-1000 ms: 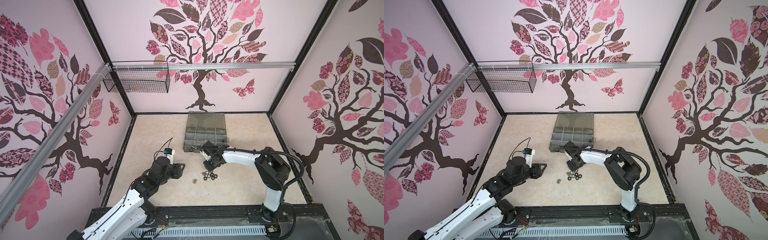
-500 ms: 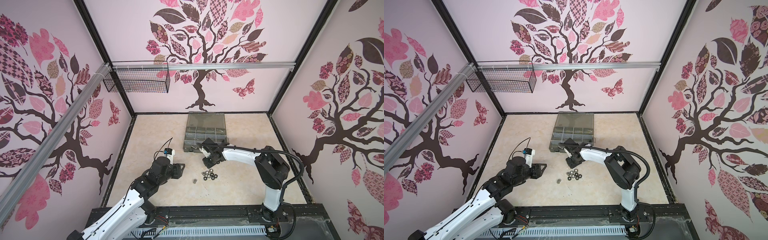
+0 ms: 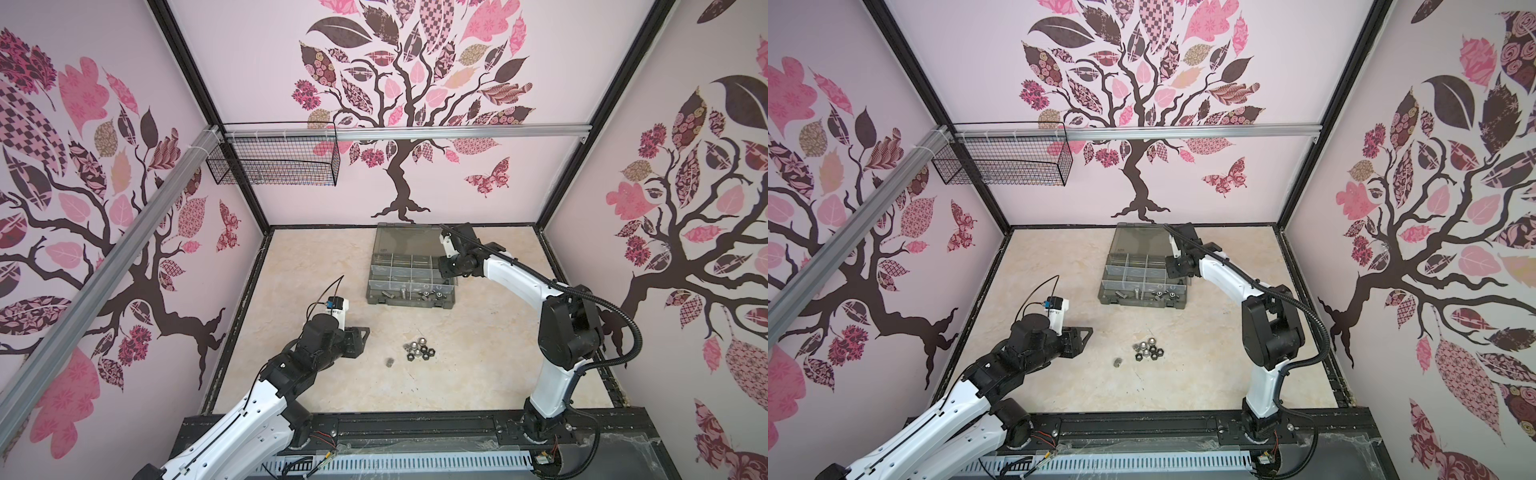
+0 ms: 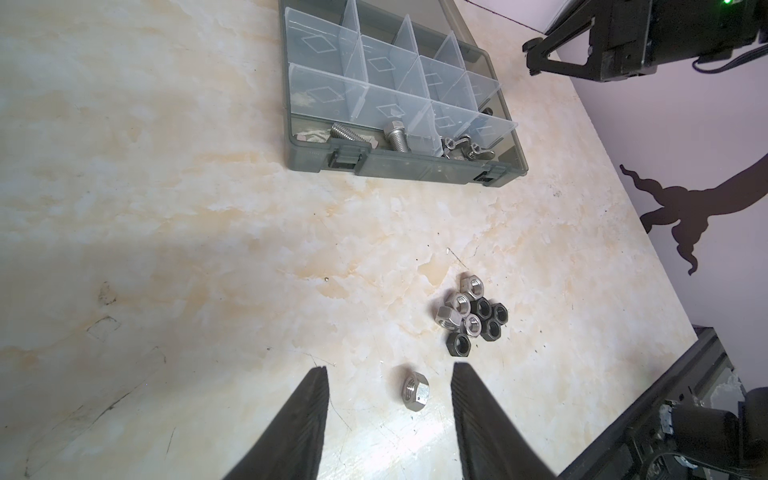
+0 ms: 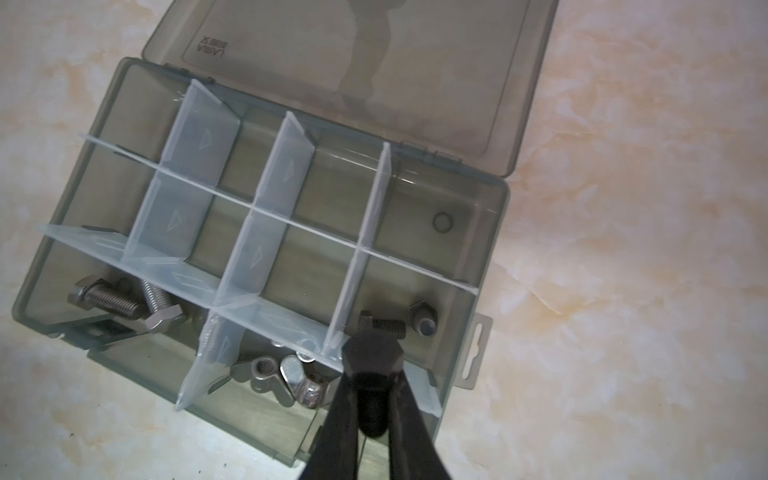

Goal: Sort the screws and nuts into containers
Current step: 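Lift the black bolt and carry it over the organizer box, then open the right gripper to drop the bolt into a compartment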

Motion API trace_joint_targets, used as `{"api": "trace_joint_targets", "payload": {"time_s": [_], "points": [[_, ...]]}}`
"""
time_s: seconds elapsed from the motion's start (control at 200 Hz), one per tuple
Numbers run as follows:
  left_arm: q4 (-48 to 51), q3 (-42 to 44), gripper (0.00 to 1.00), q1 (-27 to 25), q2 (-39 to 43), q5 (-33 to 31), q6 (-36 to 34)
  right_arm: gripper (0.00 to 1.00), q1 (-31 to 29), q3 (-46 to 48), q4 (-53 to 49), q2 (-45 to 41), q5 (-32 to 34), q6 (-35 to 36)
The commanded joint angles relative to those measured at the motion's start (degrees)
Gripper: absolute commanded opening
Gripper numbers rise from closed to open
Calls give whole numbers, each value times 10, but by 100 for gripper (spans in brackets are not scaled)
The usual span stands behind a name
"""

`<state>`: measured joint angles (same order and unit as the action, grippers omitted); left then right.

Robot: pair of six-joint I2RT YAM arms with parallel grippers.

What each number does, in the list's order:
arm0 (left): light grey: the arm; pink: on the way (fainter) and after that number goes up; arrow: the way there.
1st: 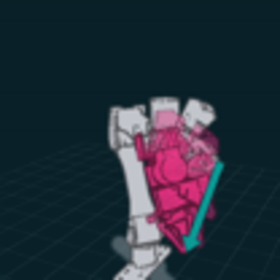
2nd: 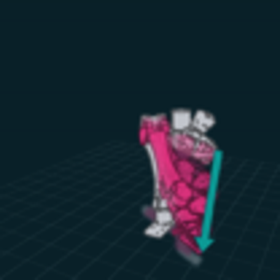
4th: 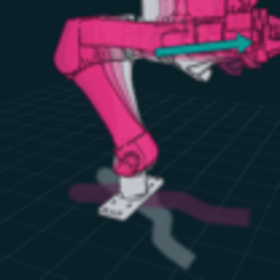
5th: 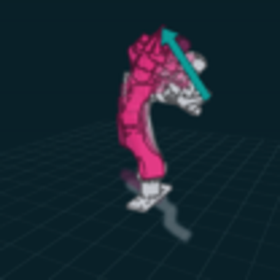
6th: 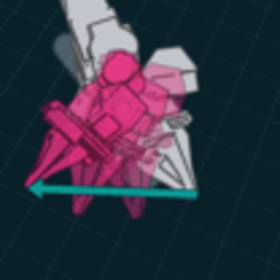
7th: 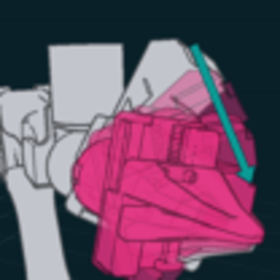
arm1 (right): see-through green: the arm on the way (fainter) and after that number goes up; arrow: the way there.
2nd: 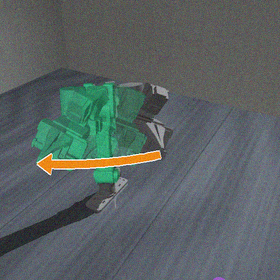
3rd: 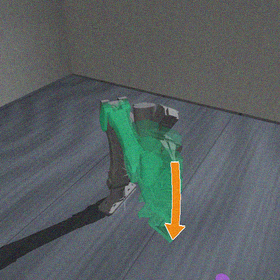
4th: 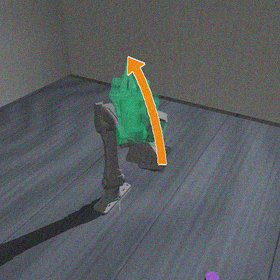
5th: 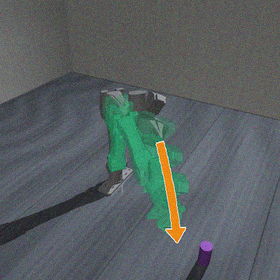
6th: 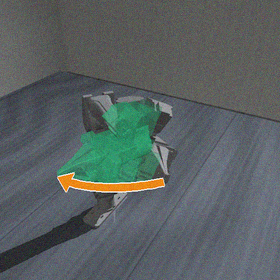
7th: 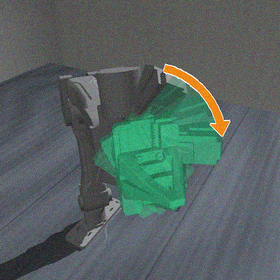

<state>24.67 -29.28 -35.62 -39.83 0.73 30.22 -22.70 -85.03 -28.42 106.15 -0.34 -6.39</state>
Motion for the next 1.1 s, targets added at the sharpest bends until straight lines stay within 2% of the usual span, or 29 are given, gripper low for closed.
{"api": "trace_joint_targets", "payload": {"time_s": [0.0,0.145,0.38,0.75,0.88,1.095], "points": [[3,-1,51,1,9,4,-1,13,-3,-21,-10,39,2,-6],[4,0,51,0,8,6,3,17,1,-29,-8,65,5,-14],[5,0,51,1,9,6,4,32,4,-25,-7,61,8,-17],[3,1,51,1,1,9,5,38,5,-12,-11,-15,-9,-19],[8,2,51,1,1,11,0,39,5,38,0,-74,-32,-26],[8,11,51,-1,-15,26,-5,39,2,182,33,-186,-55,-58]]}}
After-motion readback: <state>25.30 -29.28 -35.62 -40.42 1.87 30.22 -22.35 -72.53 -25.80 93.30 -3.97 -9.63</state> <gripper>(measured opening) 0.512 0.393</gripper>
